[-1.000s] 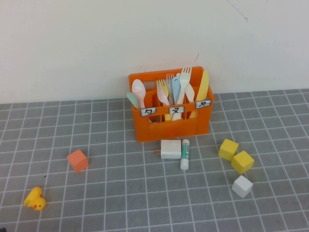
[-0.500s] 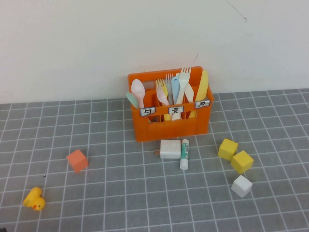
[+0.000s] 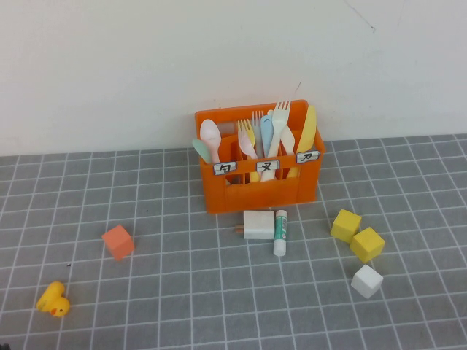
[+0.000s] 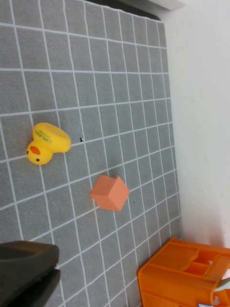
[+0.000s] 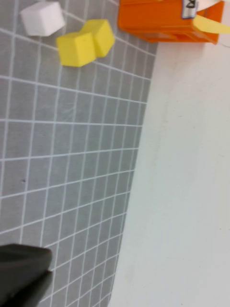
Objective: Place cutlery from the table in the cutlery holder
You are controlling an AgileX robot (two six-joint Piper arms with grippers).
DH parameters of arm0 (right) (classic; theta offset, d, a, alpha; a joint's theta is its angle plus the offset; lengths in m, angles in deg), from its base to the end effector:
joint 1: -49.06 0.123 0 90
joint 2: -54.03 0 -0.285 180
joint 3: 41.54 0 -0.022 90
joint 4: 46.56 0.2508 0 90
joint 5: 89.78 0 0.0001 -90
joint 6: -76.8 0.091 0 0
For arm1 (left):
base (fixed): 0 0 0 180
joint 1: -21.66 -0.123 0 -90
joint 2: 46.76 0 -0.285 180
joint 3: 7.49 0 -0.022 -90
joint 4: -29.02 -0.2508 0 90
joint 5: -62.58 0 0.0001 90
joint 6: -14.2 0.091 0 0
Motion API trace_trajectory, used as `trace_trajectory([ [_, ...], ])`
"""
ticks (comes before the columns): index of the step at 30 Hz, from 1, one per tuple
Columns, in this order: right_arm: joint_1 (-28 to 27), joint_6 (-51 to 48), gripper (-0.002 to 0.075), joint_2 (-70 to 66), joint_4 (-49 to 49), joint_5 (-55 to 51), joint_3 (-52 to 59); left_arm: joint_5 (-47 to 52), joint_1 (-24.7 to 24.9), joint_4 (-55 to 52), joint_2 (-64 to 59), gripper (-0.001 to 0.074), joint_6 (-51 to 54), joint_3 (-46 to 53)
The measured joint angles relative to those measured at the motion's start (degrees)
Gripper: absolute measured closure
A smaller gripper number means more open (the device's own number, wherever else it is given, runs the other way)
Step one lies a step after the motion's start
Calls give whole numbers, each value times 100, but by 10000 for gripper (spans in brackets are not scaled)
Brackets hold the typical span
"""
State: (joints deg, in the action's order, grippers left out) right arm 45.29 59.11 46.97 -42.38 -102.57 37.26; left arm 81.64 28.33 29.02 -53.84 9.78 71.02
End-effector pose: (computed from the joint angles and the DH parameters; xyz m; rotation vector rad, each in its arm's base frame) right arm 0.0556 -0.0022 0.1843 -0.1600 1.7183 -0.2105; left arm 0.0532 -0.0062 0.1762 0.0359 1.8283 -0.1364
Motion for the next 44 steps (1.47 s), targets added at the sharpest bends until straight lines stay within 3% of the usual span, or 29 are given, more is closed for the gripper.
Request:
trace_trajectory([
  [4, 0, 0, 727, 8, -326, -313, 0, 0, 0, 0, 0, 735, 0, 0],
  [15, 213, 1989, 727, 8, -1211, -625, 0, 0, 0, 0, 0, 735, -27, 0],
  [44, 410, 1961, 727, 8, -1249, -664, -10, 0, 0, 0, 0, 735, -46, 0],
])
